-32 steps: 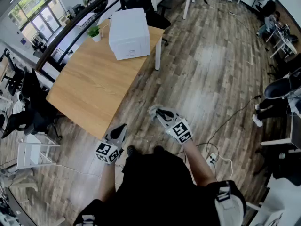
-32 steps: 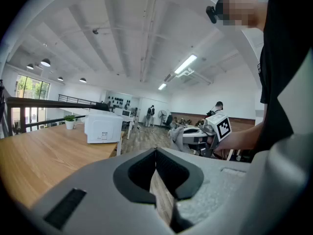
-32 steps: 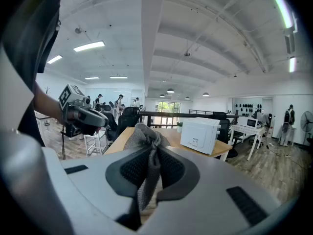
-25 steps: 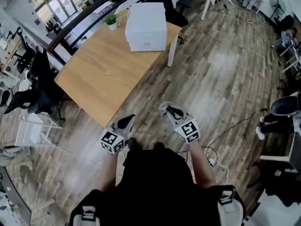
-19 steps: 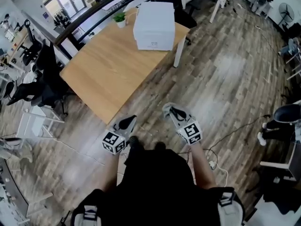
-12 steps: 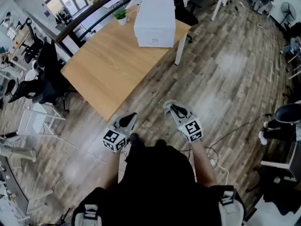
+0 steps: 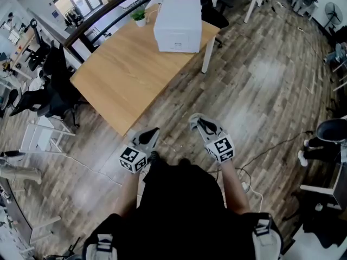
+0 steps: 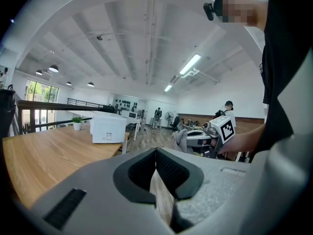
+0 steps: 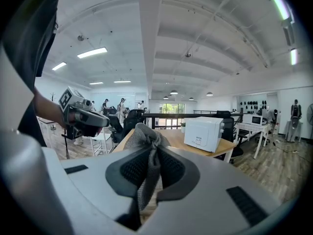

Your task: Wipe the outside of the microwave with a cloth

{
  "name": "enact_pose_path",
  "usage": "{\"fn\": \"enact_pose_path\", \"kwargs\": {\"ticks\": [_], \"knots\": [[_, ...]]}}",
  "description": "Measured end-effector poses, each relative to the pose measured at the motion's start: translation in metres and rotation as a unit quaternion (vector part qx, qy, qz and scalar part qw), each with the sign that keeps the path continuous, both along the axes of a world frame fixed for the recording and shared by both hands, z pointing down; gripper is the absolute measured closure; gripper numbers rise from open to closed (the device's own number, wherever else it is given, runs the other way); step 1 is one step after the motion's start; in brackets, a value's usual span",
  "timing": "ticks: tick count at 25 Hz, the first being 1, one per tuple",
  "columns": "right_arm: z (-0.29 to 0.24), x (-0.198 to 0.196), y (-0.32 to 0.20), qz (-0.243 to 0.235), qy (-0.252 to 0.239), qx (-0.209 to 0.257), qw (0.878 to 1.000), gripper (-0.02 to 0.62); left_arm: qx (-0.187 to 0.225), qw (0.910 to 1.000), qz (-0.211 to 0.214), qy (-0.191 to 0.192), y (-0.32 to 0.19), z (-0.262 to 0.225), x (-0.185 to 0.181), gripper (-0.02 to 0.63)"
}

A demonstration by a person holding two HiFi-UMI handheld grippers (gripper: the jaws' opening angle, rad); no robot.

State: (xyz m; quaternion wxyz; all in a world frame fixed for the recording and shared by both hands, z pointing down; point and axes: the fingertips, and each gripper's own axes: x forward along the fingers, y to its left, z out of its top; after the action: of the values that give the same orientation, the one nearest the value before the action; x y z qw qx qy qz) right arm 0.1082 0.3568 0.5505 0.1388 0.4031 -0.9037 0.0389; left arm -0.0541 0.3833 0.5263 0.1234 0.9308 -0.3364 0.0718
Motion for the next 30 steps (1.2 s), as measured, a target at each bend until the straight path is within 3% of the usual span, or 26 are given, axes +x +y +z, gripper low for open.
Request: {"fn": "enact_pose_path", "kwargs": {"ticks": [14, 30], "knots": [[0.011, -0.01, -0.006, 0.004, -0.002, -0.021, 1.0, 0.563, -0.011, 0.9998, -0.015, 0.001, -0.002, 0.005, -0.015, 0.603], [0.016, -0.032, -0.079, 0.011, 0.026, -0.023, 0.999, 0.563, -0.02, 0.9995, 0.008, 0.023, -0.089, 0.015, -0.035, 0.603]]}}
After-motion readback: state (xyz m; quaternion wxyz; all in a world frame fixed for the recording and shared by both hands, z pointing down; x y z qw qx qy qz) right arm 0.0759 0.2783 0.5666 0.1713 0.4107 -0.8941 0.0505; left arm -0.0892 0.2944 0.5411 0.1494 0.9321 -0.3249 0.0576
